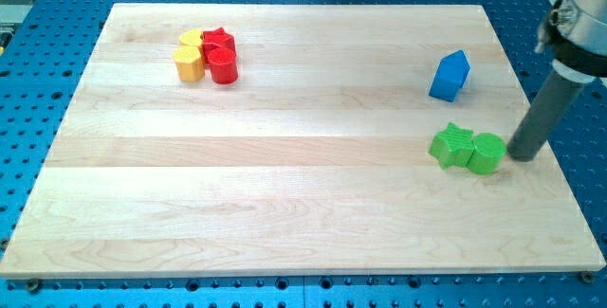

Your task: Place the green blocks diagonally to each other

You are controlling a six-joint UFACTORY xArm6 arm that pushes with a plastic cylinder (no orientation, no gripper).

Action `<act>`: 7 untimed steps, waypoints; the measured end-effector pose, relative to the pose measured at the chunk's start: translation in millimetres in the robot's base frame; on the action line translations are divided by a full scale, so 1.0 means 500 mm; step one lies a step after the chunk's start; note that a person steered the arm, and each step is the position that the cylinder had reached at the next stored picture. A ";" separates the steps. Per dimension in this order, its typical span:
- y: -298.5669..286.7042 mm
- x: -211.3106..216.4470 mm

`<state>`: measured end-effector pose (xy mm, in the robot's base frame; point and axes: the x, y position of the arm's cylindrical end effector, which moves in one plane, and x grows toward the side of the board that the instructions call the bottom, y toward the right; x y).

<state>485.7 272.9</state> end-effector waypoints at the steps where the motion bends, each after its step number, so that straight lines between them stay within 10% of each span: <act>1: 0.020 0.001; 4: -0.218 0.014; 7: -0.094 0.045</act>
<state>508.2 225.8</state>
